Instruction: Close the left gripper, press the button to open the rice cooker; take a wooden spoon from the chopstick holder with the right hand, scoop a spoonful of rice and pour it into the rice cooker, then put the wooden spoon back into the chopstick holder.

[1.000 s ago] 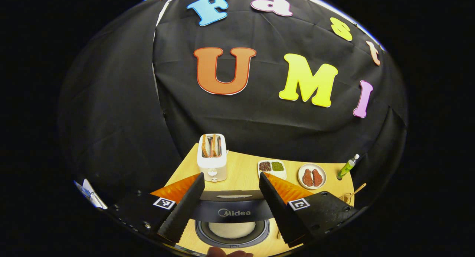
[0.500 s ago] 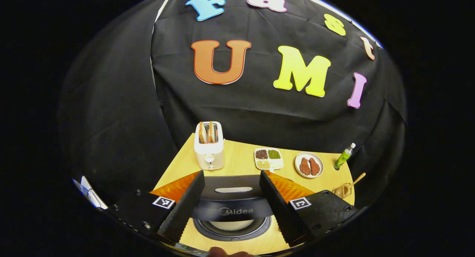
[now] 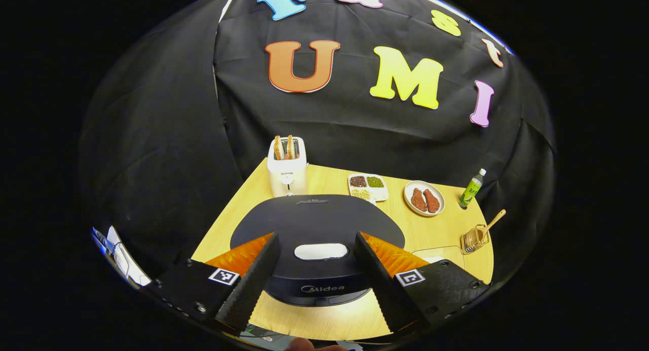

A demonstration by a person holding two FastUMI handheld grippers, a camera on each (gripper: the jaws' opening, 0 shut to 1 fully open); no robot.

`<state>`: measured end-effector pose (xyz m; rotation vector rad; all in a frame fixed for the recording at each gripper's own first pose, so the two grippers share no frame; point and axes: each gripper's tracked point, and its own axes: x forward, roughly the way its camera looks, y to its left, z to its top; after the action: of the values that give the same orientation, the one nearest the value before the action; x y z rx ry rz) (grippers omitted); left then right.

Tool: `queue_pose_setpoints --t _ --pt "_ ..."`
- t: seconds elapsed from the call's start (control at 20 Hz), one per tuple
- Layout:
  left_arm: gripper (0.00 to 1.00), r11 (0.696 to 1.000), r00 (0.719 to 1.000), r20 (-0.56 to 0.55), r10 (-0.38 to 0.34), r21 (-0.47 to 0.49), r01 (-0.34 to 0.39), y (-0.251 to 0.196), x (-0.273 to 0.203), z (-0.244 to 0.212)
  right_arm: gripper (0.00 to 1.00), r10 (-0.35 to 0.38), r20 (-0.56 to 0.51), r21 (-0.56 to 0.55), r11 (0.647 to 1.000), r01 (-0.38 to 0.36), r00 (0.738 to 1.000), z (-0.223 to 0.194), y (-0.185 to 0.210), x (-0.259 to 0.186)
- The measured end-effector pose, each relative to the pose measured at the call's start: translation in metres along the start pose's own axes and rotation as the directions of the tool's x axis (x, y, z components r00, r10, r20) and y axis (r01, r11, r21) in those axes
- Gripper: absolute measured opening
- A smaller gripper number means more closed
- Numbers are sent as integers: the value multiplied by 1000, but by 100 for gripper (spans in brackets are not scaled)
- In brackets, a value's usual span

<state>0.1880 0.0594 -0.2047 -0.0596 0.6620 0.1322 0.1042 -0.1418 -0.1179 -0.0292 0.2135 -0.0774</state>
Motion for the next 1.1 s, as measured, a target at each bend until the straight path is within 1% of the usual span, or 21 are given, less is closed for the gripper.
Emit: queue_pose_setpoints --t 0.05,0.15,0.4,0.7,0.85,1.0,1.1 --pt "96 1000 1000 0 4 -1 -4 -1 1 -4 100 4 0 -4 1000 -4 1000 1 1 0" --pt "96 1000 1000 -3 11 1 -11 -2 3 -16 100 8 0 -5 1000 -8 1000 1 4 1" --pt "97 1000 997 -71 5 -12 -6 -1 8 -50 100 14 3 2 1000 -14 1000 4 2 0" --pt "96 1000 990 -138 7 -28 -11 -1 19 -81 100 9 3 -5 1000 -9 1000 6 -4 -1" --pt "97 1000 987 -163 10 -17 -13 -2 23 -86 100 8 7 -8 1000 -8 1000 8 -6 -2" --pt "96 999 984 -174 35 18 -33 -2 24 -91 100 8 3 -1 1000 -8 1000 5 -8 0" --pt "97 999 983 -179 35 -9 -38 -2 26 -92 100 11 0 6 1000 -11 1000 3 -10 2"
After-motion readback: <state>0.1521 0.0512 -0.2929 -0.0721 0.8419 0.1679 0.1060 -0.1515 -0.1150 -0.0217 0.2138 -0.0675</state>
